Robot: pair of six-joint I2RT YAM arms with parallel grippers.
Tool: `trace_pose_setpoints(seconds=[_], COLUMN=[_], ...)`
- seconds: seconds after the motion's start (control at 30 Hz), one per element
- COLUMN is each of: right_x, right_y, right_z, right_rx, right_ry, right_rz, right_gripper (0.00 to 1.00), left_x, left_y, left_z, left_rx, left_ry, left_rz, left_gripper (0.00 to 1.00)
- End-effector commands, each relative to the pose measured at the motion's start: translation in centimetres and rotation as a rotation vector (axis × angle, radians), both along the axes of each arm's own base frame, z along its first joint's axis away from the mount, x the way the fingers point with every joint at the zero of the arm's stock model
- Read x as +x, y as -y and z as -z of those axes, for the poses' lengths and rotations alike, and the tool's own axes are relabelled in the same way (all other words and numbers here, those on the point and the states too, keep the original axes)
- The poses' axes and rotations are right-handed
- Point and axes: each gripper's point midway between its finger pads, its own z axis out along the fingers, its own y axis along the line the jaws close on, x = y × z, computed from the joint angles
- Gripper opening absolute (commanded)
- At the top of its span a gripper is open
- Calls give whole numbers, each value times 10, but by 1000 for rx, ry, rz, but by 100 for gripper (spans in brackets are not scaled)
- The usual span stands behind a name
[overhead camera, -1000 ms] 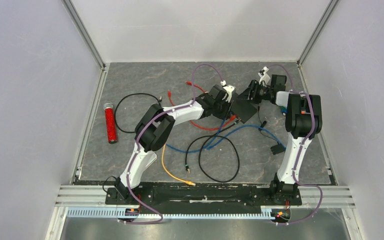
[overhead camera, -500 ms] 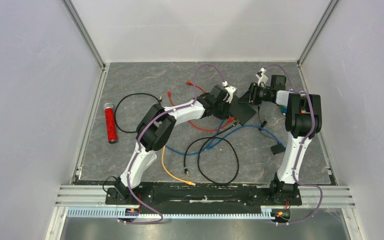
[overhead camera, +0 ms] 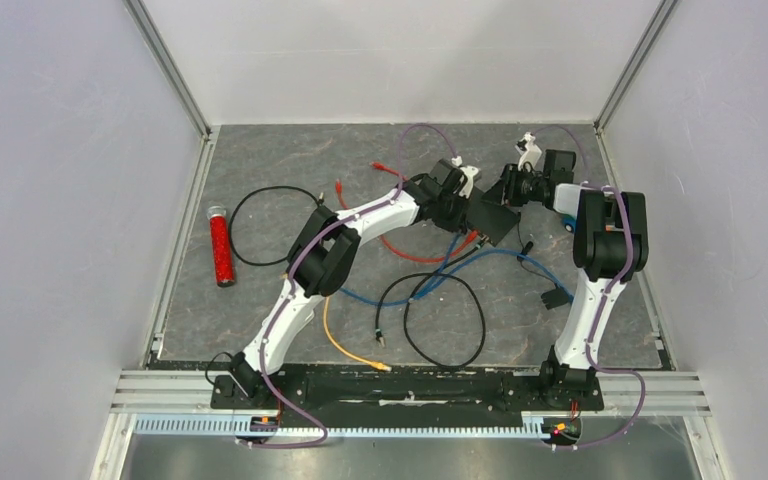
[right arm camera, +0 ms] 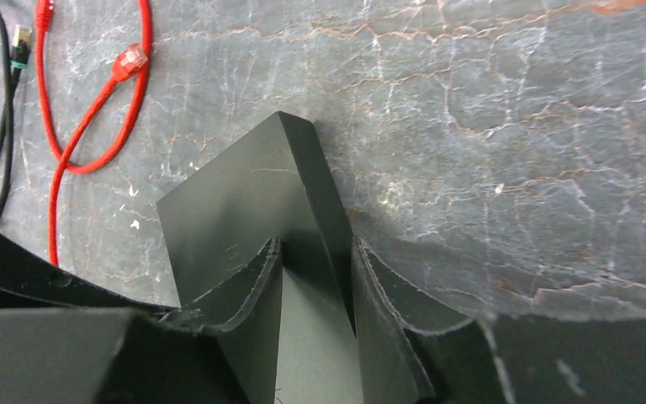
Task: Insert the plug into the switch port
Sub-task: Insert the connector into the switch port.
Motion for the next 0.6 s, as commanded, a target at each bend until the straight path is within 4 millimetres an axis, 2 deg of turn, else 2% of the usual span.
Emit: trace_pose_setpoints(seconds=[0.0, 0.03, 0.07, 0.13, 0.2, 0.23, 0.3, 0.37, 0.43, 0.5, 0.57], right_x=[-72, -57, -34, 8, 46, 61, 74, 74, 62, 42, 15], right_y=[-29, -22, -12, 8, 29, 35, 50, 57, 62, 68, 74], right_z=[50, 46, 37, 13, -22, -43, -73, -95, -104, -107, -99], right_rx=[-17, -33, -45, -43, -55, -63, -80, -91, -107, -129, -147], right_ry=[-358, -339, -309, -251, -158, -107, -43, -9, -13, -32, -84], right_rz=[-44, -7, 44, 149, 231, 255, 313, 356, 402, 462, 532], right_gripper=[34, 39, 42, 48, 50, 52, 54, 56, 56, 56, 55], left_x=[48, 49, 50, 49, 46, 45, 42, 37, 29, 20, 10], left_y=[48, 45, 42, 30, 16, 10, -3, -12, -21, -32, -48], left_z=[-43, -45, -45, -45, -46, -48, -62, -78, -95, -113, -132], left_rx=[-203, -191, -174, -134, -105, -92, -77, -77, -77, -72, -64], left_ry=[195, 198, 202, 213, 225, 235, 269, 293, 302, 311, 328], left_rz=[-50, -55, -59, -75, -86, -91, -100, -92, -85, -86, -104], left_gripper=[2, 2, 7, 21, 32, 37, 45, 54, 71, 76, 77])
